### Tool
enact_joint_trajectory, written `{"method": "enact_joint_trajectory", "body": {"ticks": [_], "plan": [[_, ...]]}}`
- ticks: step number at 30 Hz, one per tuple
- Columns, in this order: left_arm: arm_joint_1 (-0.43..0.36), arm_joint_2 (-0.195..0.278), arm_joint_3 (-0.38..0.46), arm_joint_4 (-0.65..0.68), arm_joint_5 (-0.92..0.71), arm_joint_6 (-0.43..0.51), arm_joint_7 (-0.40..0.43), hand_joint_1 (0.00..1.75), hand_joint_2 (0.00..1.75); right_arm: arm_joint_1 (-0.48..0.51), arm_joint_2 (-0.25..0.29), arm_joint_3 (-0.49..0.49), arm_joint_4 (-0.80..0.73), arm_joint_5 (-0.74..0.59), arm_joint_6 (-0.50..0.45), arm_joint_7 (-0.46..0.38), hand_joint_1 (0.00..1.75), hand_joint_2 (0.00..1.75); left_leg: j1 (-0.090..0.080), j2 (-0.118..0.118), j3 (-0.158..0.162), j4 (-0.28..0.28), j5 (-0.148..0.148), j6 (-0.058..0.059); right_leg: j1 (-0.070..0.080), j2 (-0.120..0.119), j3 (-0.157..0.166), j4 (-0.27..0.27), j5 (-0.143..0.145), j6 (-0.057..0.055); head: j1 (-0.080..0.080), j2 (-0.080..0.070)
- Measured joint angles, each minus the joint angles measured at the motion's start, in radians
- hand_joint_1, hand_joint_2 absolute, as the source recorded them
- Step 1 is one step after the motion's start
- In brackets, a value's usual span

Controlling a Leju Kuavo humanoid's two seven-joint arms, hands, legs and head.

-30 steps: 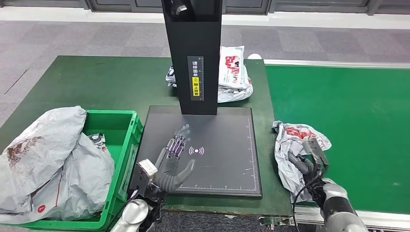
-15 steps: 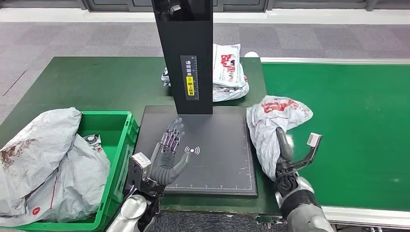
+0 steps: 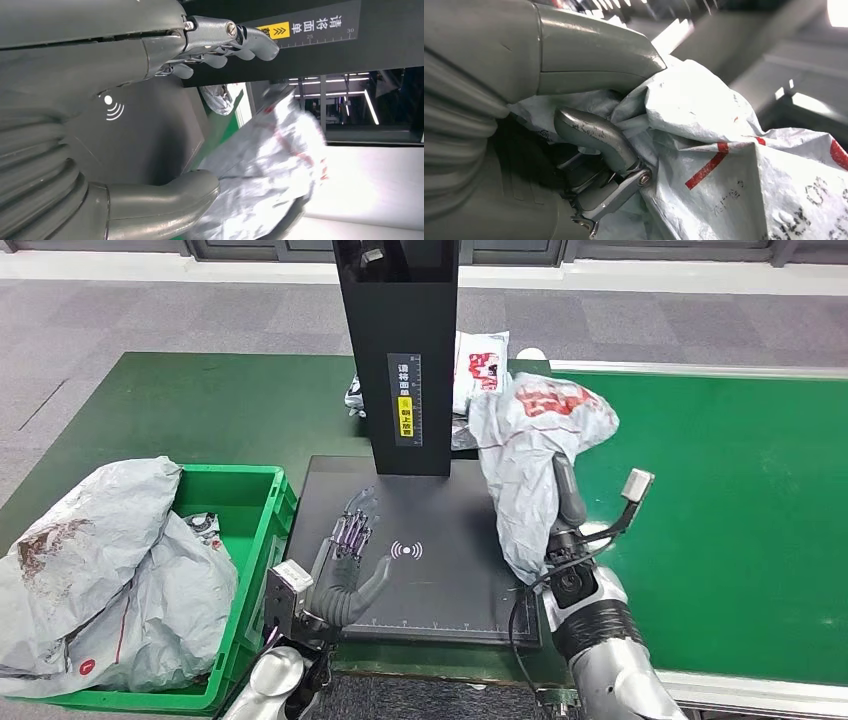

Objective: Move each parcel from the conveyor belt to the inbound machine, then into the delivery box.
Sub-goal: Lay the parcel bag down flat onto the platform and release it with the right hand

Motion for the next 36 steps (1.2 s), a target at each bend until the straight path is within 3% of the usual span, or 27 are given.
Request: {"method": "enact_joint_trajectory", "body": {"ticks": [1, 5, 13, 18, 22, 30, 33, 36], "plan": [[0.001, 0.0, 0.0, 0.001, -0.004, 0.002, -0.004, 0.0, 1.75, -0.002, 0.004, 0.034, -0.011, -0.019, -0.004, 0.009, 1.75, 1.75, 0.0, 0.0, 0.0, 0.0, 0.0, 0.0, 0.0, 0.0, 0.0, 0.0, 0.0, 0.0, 0.0, 0.0], [0.007, 0.0, 0.0, 0.002, -0.022, 0.01, -0.017, 0.0, 1.75, -0.019, 0.016, 0.153, -0.037, -0.028, -0.032, 0.042, 0.01, 1.75, 0.0, 0.0, 0.0, 0.0, 0.0, 0.0, 0.0, 0.0, 0.0, 0.0, 0.0, 0.0, 0.0, 0.0], [0.022, -0.001, 0.01, -0.015, -0.056, 0.017, -0.03, 0.0, 1.75, -0.048, 0.017, 0.426, -0.033, 0.188, -0.196, 0.057, 0.0, 1.75, 0.0, -0.003, -0.002, 0.0, 0.001, 0.0, 0.0, -0.003, -0.001, 0.0, -0.001, 0.0, 0.0, 0.0], [0.037, 0.0, 0.02, -0.048, -0.076, 0.013, -0.019, 0.0, 1.75, -0.076, -0.009, 0.574, -0.009, 0.391, -0.288, 0.09, 0.0, 1.75, 0.0, -0.003, -0.002, 0.0, 0.001, 0.0, 0.0, -0.003, -0.001, 0.0, -0.001, 0.0, 0.0, 0.0], [0.044, 0.0, 0.026, -0.073, -0.087, 0.012, -0.008, 0.0, 1.75, -0.089, -0.038, 0.679, 0.007, 0.496, -0.335, 0.137, 0.0, 0.0, 0.0, -0.004, -0.002, 0.0, 0.001, 0.0, 0.0, -0.004, -0.001, 0.0, -0.001, 0.0, 0.0, 0.0], [0.048, 0.0, 0.027, -0.116, -0.109, 0.012, 0.025, 0.0, 1.75, -0.109, -0.123, 0.851, 0.008, 0.785, -0.502, 0.326, 0.0, 0.0, 0.0, -0.005, -0.002, 0.0, 0.001, 0.0, 0.0, -0.005, -0.001, 0.0, 0.0, 0.0, 0.0, 0.0], [0.064, 0.0, 0.03, -0.138, -0.117, 0.016, 0.033, 0.0, 1.75, -0.095, -0.159, 0.857, -0.048, 0.821, -0.601, 0.375, 0.0, 0.0, 0.0, -0.005, -0.002, 0.001, 0.001, 0.001, 0.0, -0.005, -0.001, 0.0, 0.0, 0.0, 0.0, 0.0], [0.089, 0.0, 0.037, -0.165, -0.132, 0.023, 0.035, 0.0, 1.75, -0.033, -0.19, 0.819, -0.2, 0.818, -0.735, 0.404, 0.0, 0.0, 0.0, -0.004, -0.003, 0.001, 0.001, 0.001, 0.0, -0.005, -0.002, 0.0, -0.001, 0.001, 0.0, 0.0]]}}
